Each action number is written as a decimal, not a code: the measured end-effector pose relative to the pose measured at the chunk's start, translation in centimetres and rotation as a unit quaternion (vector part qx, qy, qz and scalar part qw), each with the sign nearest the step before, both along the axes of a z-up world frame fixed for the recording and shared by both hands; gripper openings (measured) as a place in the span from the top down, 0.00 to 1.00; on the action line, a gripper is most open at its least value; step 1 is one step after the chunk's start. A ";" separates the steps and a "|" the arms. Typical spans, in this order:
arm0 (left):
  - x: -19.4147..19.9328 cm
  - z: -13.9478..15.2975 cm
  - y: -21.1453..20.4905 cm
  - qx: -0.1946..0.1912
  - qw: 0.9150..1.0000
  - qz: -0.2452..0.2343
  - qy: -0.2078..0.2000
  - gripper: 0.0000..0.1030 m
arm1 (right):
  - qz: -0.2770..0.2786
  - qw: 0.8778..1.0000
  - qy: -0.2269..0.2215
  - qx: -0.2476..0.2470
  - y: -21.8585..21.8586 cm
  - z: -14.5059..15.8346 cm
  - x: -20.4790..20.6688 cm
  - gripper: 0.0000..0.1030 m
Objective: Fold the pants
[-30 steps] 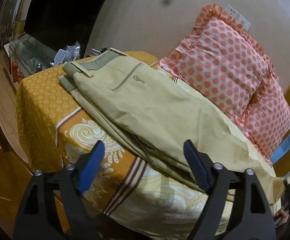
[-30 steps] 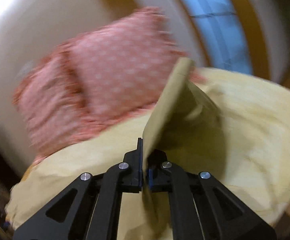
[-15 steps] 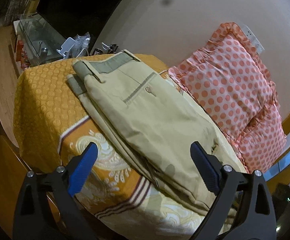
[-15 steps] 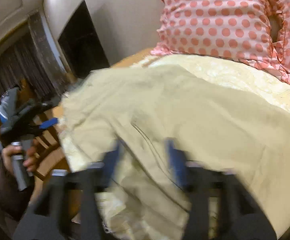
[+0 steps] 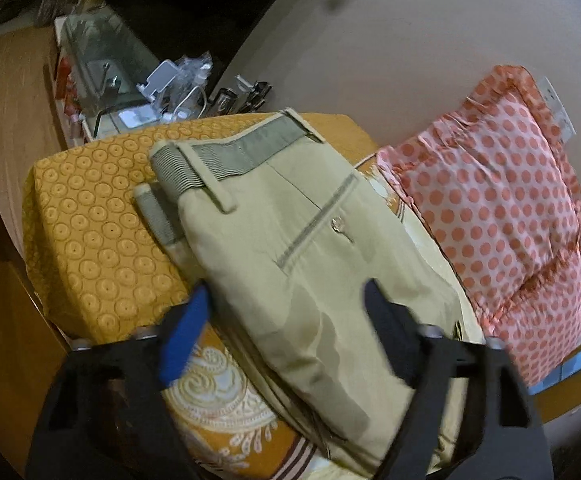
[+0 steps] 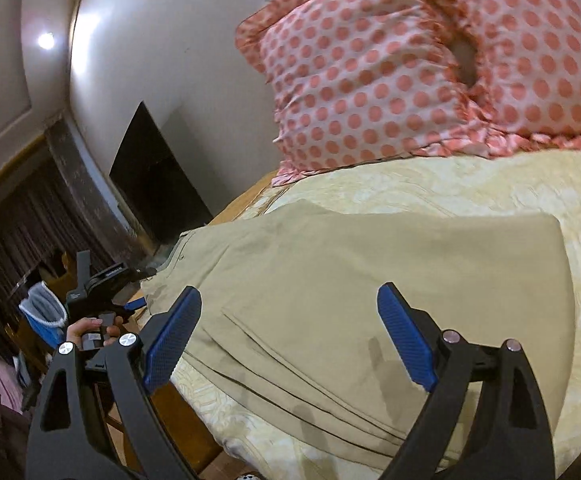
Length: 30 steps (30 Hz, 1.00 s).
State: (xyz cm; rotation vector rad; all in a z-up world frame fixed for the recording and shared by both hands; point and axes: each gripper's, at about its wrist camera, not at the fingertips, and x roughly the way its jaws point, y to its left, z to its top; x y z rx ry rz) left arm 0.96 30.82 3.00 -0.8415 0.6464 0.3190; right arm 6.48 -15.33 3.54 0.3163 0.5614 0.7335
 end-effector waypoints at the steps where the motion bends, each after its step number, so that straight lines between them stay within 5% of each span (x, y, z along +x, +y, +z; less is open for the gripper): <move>1: 0.3 -0.3 0.3 -0.007 1.000 0.000 0.007 0.73 | -0.006 1.000 0.001 0.004 -0.6 -0.1 0.0 0.11; 3: 0.5 -0.7 1.1 -0.020 1.000 0.001 0.010 0.86 | -0.015 1.000 0.000 0.010 -1.7 -0.3 0.1 0.11; 6: 1.9 2.6 -1.1 0.069 0.997 -0.030 0.016 0.92 | -0.036 0.999 -0.005 0.020 -4.0 -0.3 -0.3 0.11; 9: 3.8 8.6 -6.8 0.165 0.980 -0.104 -0.036 0.94 | -0.066 0.997 -0.014 0.034 -6.5 0.1 -0.4 0.11; 12: 5.4 13.3 -15.9 0.238 0.940 -0.223 -0.098 0.94 | -0.104 0.993 -0.020 0.054 -9.3 0.6 -0.8 0.11; 15: 5.6 14.1 -25.9 0.269 0.879 -0.367 -0.143 0.92 | -0.138 0.986 -0.005 0.093 -12.4 0.5 -0.9 0.08; 17: 5.5 11.9 -32.4 0.265 0.833 -0.465 -0.137 0.92 | -0.161 0.979 0.018 0.121 -14.6 -0.1 -0.7 0.07; 22: 4.3 4.5 -39.7 0.249 0.755 -0.602 -0.080 0.91 | -0.171 0.962 0.090 0.195 -18.0 -2.6 0.5 0.07; 24: 3.8 3.9 -39.1 0.233 0.751 -0.613 -0.076 0.87 | -0.160 0.960 0.127 0.189 -17.9 -3.5 1.5 0.07; 26: 3.5 4.8 -36.4 0.211 0.769 -0.596 -0.094 0.78 | -0.153 0.962 0.154 0.165 -17.1 -4.0 2.5 0.07; 27: 3.5 5.5 -34.5 0.200 0.783 -0.580 -0.106 0.63 | -0.148 0.963 0.166 0.152 -16.6 -4.3 3.0 0.07; 29: 4.3 7.0 -30.2 0.199 0.824 -0.517 -0.119 0.37 | -0.139 0.968 0.169 0.124 -15.6 -4.3 3.7 0.09; 30: 5.4 7.2 -27.2 0.192 0.849 -0.480 -0.110 0.35 | -0.134 0.970 0.170 0.108 -14.9 -4.2 3.9 0.12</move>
